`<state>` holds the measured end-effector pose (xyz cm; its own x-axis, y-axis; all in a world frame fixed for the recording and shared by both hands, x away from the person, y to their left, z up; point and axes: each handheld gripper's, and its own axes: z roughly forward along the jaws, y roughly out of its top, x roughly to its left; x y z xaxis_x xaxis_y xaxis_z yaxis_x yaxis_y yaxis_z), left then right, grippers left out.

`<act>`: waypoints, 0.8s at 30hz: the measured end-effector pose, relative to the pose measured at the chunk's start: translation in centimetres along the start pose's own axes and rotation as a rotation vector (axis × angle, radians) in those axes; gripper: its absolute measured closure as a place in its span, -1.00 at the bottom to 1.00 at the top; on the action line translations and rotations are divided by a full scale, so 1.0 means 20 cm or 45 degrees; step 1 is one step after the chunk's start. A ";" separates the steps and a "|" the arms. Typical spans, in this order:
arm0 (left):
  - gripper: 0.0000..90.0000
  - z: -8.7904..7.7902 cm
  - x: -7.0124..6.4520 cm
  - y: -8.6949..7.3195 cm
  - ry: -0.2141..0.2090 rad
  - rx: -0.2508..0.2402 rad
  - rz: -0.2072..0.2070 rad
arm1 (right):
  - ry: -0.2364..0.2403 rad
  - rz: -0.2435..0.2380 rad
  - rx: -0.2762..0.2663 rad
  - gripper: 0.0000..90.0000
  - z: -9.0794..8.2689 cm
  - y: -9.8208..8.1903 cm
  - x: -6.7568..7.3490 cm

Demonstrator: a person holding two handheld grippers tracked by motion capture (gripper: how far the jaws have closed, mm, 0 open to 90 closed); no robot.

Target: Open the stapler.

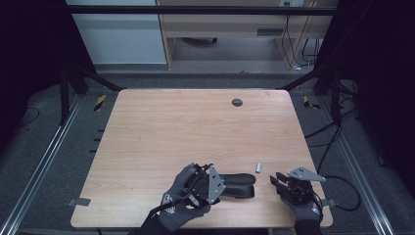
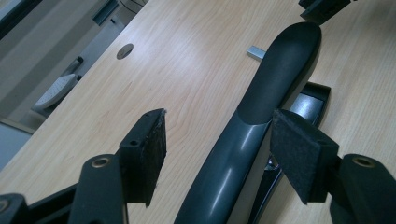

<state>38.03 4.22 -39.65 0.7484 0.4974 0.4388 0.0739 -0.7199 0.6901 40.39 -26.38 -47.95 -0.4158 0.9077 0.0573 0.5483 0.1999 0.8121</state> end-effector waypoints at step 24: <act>-0.25 0.04 -0.09 0.09 0.025 0.022 0.130 | 0.000 0.024 -0.005 0.64 -0.01 0.00 -0.01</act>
<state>37.35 1.66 -39.73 0.7397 0.4305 0.5173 0.0097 -0.7754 0.6314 40.31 -26.60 -47.77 -0.4055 0.9112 0.0726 0.5532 0.1814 0.8131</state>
